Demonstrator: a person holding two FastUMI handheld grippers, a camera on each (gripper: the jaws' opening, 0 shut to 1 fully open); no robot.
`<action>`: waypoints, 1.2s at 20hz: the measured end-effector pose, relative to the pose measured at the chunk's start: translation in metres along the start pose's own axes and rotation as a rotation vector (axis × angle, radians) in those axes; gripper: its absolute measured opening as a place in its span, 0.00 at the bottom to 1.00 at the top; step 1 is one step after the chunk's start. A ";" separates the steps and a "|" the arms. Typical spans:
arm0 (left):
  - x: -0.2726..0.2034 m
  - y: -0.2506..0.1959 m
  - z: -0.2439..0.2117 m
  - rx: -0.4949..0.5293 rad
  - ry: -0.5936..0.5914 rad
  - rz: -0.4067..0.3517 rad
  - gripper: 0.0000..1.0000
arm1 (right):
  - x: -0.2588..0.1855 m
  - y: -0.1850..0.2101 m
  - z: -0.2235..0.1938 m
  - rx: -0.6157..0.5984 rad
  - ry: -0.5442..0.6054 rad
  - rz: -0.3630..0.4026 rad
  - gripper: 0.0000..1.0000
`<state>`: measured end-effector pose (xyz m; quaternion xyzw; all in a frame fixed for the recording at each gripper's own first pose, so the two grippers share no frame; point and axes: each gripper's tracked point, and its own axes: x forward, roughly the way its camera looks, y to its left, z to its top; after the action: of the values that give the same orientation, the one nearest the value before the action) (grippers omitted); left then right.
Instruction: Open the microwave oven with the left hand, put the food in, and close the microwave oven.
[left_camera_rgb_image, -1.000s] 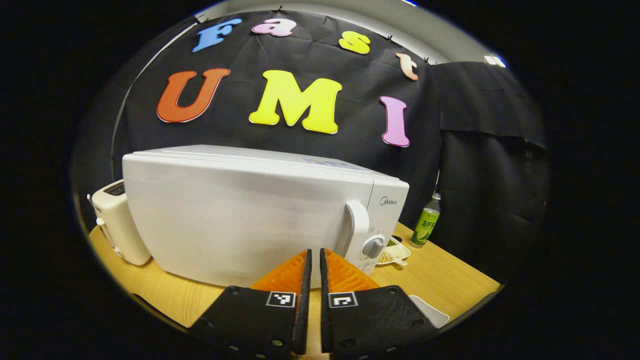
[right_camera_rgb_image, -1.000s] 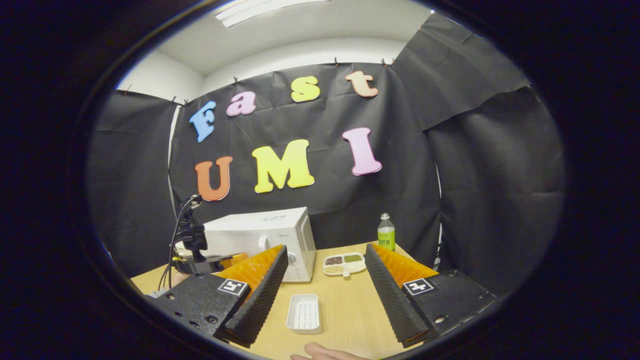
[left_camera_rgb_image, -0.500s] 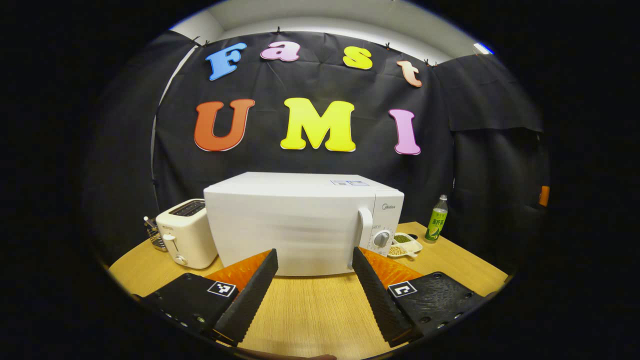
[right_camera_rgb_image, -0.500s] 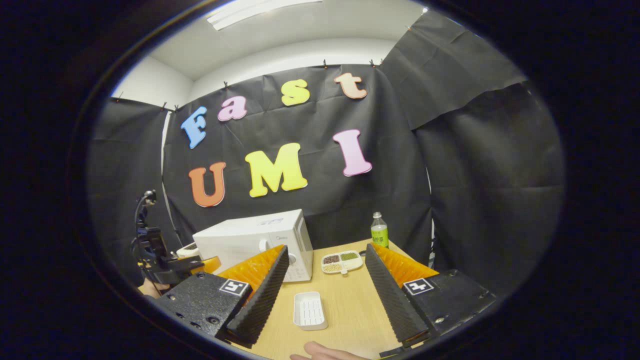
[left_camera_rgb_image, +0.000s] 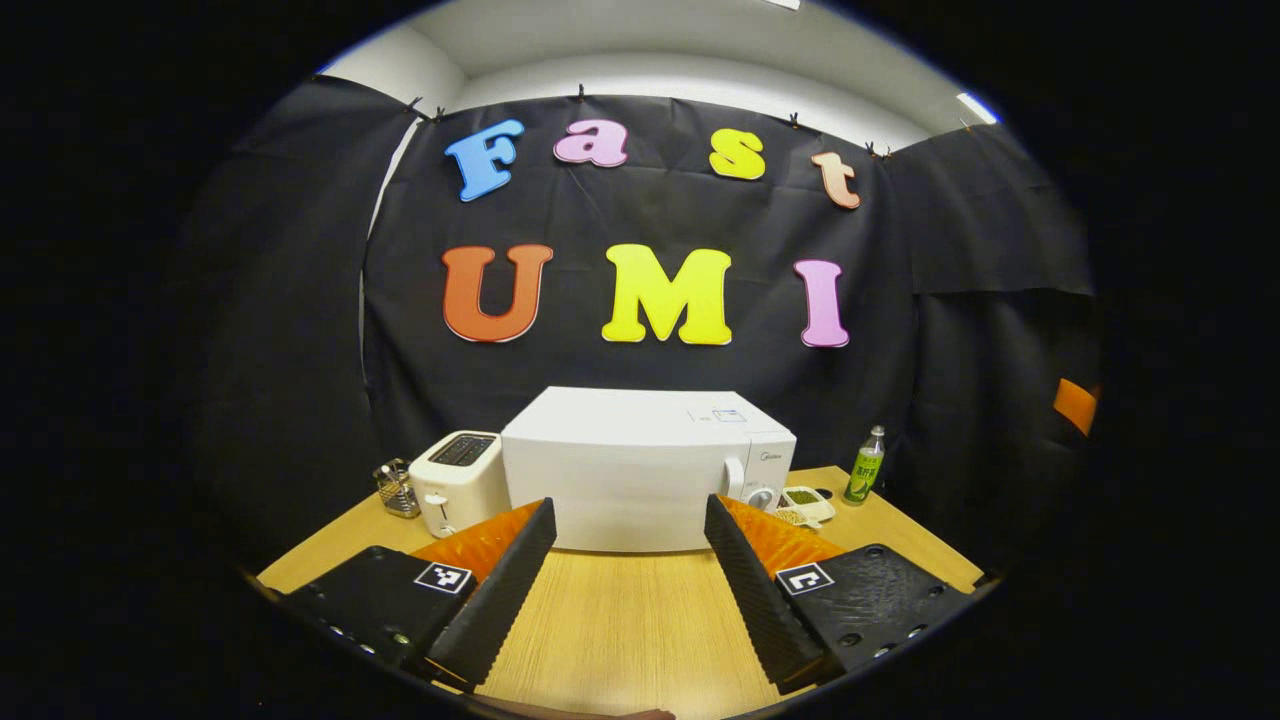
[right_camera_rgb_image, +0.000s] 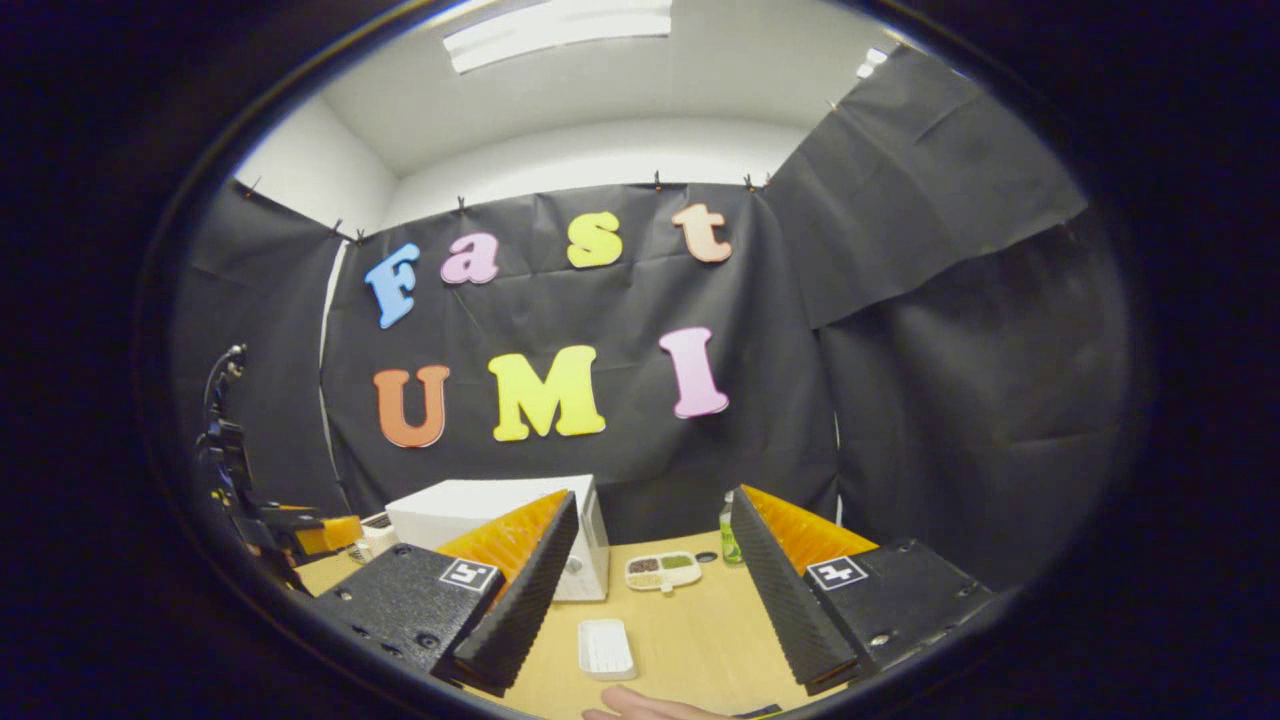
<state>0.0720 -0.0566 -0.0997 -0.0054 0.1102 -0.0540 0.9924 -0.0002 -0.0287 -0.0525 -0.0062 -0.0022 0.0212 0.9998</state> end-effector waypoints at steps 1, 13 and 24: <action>-0.011 0.002 0.013 0.008 -0.030 0.003 0.94 | -0.006 0.006 0.011 -0.013 -0.019 0.005 0.97; -0.121 0.010 0.096 0.060 -0.273 0.036 0.95 | -0.066 0.036 0.057 -0.058 -0.143 0.031 0.98; -0.127 0.009 0.052 0.033 -0.202 0.046 0.96 | -0.065 0.035 0.033 -0.036 -0.095 0.034 0.97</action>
<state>-0.0390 -0.0342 -0.0218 0.0079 0.0086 -0.0320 0.9994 -0.0667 0.0041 -0.0206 -0.0232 -0.0499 0.0383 0.9978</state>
